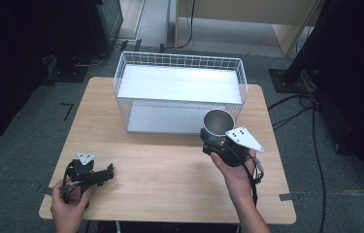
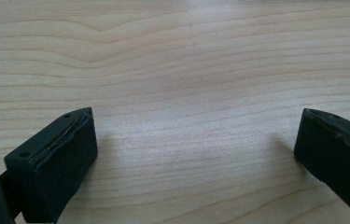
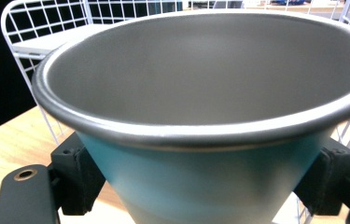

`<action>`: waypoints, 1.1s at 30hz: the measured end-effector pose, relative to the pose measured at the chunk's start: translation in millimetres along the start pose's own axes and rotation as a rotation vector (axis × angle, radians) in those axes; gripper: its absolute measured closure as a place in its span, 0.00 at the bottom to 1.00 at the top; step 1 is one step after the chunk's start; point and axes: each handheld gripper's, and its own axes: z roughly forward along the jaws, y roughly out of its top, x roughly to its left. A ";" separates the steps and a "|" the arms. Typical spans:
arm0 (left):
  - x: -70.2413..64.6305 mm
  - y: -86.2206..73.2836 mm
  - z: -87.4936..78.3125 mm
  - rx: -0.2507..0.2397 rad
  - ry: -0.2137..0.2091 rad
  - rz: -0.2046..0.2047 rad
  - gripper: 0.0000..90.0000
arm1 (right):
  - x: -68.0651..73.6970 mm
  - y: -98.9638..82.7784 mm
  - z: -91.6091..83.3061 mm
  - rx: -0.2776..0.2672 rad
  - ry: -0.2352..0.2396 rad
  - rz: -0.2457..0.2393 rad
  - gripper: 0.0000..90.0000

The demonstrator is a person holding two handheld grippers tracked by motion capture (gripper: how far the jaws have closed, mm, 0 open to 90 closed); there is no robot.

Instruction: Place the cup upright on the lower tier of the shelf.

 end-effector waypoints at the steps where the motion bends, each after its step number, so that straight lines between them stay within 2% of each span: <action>1: -0.2 0.0 0.2 -0.002 0.000 -0.003 0.00 | 0.2 2.1 0.5 0.000 -0.002 0.002 0.19; 6: -0.1 0.0 0.1 -0.002 0.000 -0.002 0.00 | -0.6 13.9 4.7 -0.015 -0.006 0.006 0.19; 33: -0.2 0.0 0.2 -0.002 0.000 -0.002 0.00 | 5.0 54.0 13.0 -0.071 0.000 -0.007 0.19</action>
